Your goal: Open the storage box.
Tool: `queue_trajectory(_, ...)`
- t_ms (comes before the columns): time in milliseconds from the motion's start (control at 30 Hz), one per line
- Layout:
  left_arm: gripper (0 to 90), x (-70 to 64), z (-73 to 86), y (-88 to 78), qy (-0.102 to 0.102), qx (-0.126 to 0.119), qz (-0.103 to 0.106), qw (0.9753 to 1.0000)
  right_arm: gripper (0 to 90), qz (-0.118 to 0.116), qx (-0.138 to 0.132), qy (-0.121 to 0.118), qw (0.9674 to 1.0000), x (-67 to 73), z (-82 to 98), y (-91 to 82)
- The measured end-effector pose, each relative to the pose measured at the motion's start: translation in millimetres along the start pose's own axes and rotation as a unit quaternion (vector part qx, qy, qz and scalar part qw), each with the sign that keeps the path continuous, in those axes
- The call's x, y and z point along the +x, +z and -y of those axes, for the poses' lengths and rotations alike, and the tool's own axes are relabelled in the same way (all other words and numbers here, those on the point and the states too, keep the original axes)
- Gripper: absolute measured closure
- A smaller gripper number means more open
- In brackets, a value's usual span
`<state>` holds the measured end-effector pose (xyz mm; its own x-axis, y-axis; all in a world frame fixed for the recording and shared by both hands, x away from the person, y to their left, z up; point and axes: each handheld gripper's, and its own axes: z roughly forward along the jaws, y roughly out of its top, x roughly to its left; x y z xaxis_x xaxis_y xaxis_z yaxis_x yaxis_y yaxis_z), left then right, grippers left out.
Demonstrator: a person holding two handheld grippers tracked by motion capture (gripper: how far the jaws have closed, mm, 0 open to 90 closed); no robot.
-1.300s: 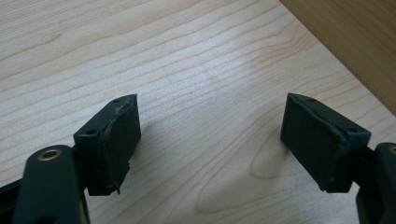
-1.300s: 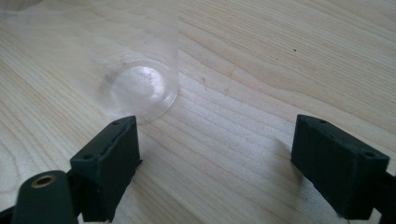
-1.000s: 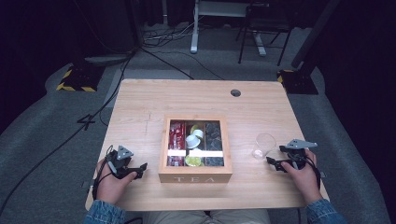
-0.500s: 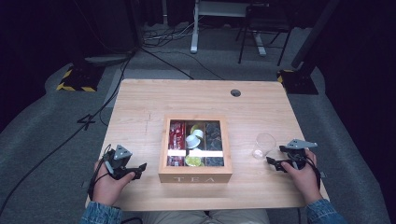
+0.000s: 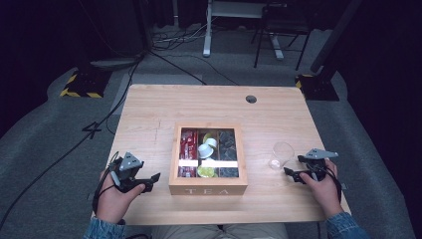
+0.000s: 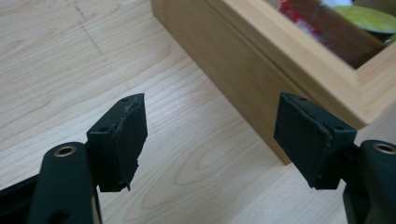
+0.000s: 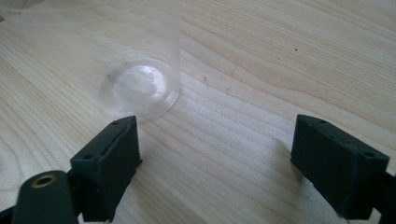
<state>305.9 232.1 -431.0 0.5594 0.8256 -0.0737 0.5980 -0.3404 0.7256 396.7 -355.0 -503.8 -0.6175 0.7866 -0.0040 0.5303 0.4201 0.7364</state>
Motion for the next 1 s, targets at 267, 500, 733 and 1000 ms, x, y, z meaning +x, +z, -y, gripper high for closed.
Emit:
queue_trajectory(267,25.6,-20.3,-8.9,-3.8,0.008,-0.013,0.036,0.9992,15.4,0.001,-0.001,0.0,1.0,0.7,0.4,-0.3)
queue_trajectory(500,25.0,-37.4,-11.3,-2.8,0.017,-0.034,0.069,0.9969,15.4,0.0,-0.001,0.0,1.0,0.7,0.4,-0.3)
queue_trajectory(733,22.5,-38.9,-3.7,8.1,0.031,-0.028,0.085,0.9955,15.5,0.0,0.0,0.0,1.0,0.7,0.4,-0.3)
queue_trajectory(1000,33.6,-42.2,4.5,19.8,0.05,-0.001,0.098,0.9939,15.4,0.001,-0.001,0.001,1.0,0.7,0.4,-0.3)
